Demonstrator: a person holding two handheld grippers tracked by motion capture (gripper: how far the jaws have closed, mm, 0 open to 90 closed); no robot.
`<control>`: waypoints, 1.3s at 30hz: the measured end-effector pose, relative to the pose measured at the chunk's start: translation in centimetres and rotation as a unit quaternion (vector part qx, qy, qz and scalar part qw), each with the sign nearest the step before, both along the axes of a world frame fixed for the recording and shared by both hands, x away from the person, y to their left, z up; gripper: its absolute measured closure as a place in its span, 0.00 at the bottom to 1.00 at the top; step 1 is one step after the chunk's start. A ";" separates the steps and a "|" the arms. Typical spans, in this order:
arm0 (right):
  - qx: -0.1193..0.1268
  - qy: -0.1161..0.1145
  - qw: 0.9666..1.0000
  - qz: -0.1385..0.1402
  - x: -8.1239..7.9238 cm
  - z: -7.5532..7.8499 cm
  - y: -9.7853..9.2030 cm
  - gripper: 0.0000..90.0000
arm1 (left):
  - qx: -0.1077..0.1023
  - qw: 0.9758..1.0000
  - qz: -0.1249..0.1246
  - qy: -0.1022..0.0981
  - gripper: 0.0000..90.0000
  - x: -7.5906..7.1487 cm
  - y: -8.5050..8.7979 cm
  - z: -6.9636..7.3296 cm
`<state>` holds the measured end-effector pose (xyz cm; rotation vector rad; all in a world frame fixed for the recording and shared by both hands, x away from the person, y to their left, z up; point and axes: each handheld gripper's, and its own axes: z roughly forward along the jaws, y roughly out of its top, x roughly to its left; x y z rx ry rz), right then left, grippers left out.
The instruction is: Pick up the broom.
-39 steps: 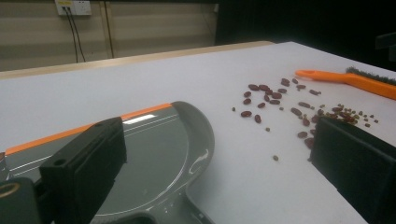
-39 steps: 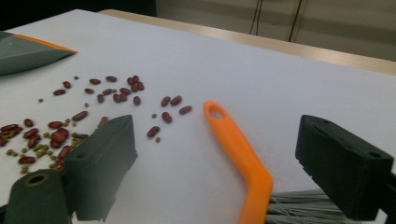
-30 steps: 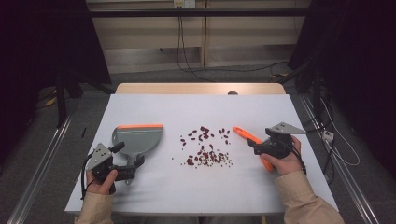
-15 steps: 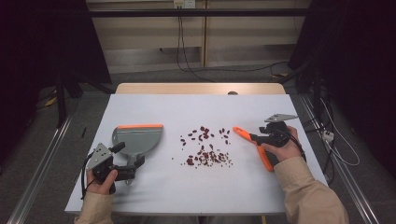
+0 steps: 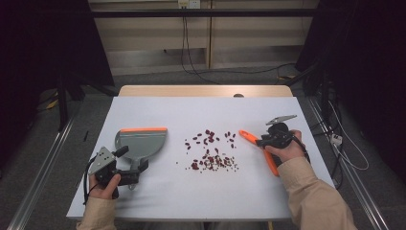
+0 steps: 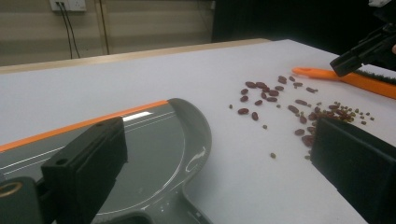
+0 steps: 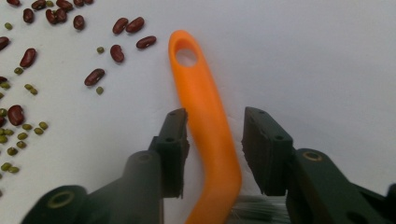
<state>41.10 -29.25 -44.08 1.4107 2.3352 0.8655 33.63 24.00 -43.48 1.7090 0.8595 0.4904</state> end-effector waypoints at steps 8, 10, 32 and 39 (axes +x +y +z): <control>-0.023 0.015 0.999 0.017 0.4 0.5 0.2 0.76 | -0.002 1.000 0.001 0.002 0.04 0.0 0.0 0.0; -0.030 0.031 0.999 0.017 0.8 0.5 0.2 0.76 | -0.003 1.000 0.001 0.002 0.04 0.0 0.0 0.0; -0.067 0.131 0.989 0.021 3.3 0.2 1.0 0.78 | -0.001 1.000 0.000 0.004 0.04 0.2 -0.2 -0.2; -0.056 0.124 0.990 0.030 3.2 0.1 0.6 0.79 | -0.001 1.000 0.002 0.006 0.04 0.2 -0.2 -0.2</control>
